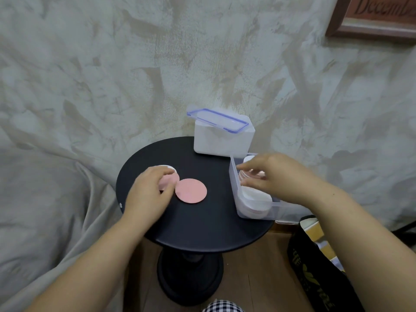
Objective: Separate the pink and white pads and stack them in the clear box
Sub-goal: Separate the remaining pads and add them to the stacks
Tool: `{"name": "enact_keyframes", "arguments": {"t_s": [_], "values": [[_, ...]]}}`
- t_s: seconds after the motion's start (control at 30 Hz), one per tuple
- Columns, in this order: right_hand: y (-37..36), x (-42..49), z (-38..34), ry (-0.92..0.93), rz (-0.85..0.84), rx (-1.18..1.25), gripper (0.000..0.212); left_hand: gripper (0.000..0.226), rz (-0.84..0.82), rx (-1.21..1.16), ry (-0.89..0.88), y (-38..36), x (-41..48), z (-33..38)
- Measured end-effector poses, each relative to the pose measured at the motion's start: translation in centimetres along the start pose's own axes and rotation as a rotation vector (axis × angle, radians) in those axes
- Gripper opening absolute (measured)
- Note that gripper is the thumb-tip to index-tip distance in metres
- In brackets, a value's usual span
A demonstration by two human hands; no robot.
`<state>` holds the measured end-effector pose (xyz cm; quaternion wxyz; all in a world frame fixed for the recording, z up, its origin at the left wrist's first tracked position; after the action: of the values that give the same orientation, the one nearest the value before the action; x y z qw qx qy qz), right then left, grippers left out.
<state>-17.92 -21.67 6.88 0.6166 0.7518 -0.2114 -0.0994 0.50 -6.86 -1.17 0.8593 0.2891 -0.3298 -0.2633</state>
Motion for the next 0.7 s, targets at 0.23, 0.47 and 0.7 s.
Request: {"name": "enact_keyframes", "arguments": {"t_s": [0.23,0.47,0.7], "values": [[-6.6,2.2,-6.9,0.165,-0.018,0.209,0.042,0.039,-0.244,0.269,0.009,-0.8,0.1,-2.6],[-10.6,2.9,-6.0,-0.056,0.018,0.228,0.058,0.027,-0.182,0.241,0.018,0.5,-0.4,-2.2],[-9.8,1.7,-6.0,-0.085,0.125,0.231,0.024,0.028,-0.1,0.323,-0.011,1.0,-0.4,-1.9]]}}
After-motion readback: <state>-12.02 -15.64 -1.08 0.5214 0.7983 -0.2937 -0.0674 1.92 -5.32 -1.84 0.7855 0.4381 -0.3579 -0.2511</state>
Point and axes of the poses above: each hand's wrist, its own x-axis towards the middle knuckle, its own y-axis out of the back of the hand, z = x × y, the point moved 4 cm from there along x, towards the middle knuckle, and after that the axes turned 4 degrees about x, right-handed, at the moved point
